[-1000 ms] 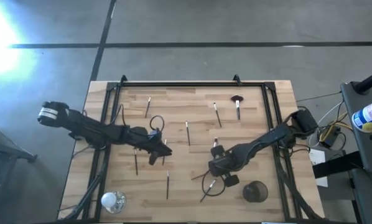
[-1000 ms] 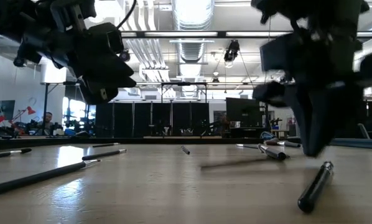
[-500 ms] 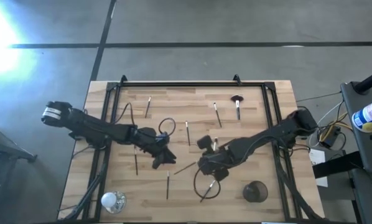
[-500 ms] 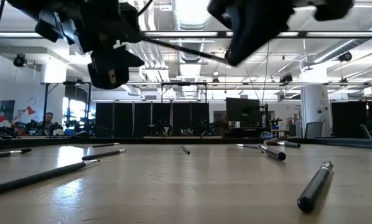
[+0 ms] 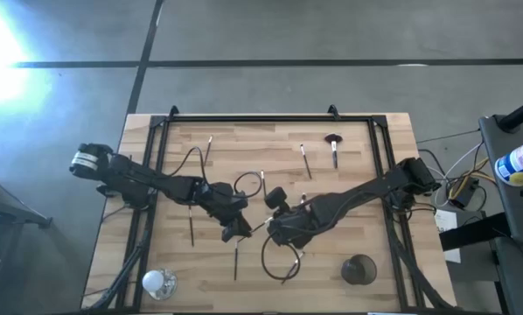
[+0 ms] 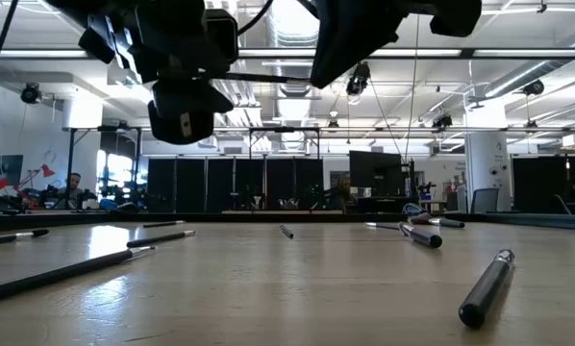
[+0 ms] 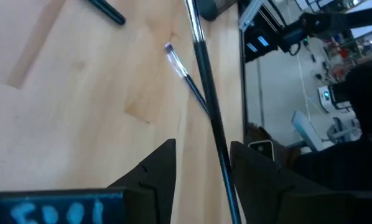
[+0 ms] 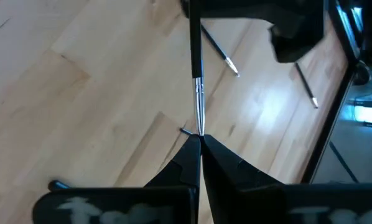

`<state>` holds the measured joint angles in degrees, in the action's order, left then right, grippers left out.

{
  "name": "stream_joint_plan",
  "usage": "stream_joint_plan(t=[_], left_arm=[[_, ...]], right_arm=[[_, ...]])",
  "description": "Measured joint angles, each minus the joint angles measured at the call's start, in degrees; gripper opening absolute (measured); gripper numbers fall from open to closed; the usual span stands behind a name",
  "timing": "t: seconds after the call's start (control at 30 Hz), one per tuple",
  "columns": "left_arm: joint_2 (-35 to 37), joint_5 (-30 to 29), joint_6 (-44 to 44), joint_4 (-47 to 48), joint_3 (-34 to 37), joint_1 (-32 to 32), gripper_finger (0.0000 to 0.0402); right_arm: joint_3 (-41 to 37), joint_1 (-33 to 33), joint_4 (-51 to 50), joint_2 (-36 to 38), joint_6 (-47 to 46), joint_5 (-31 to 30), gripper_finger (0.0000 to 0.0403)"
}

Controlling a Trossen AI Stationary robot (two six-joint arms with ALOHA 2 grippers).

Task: Sort items
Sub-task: Put the eyeshadow brush into the wire basket

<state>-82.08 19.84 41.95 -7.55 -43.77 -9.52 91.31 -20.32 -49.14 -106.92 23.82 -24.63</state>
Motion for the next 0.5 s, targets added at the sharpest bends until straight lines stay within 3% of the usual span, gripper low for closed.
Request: stream_joint_plan(t=[0.13, 0.33, 0.5], left_arm=[[-0.69, 1.86, 0.05, 0.14, 0.0, -0.04, 0.0115], [-0.97, 0.8, -0.82, 0.8, 0.03, -0.04, 0.0016], [-0.49, -4.27, -5.5, -1.0, 2.41, -0.04, 0.0008]], right_arm=[[0.2, 0.02, 0.07, 0.03, 0.18, -0.03, 0.0008], [0.22, -0.03, 0.6, 0.07, -0.87, -0.18, 0.0008], [0.24, -0.59, 0.06, 0.99, -6.23, -1.9, 0.0013]])
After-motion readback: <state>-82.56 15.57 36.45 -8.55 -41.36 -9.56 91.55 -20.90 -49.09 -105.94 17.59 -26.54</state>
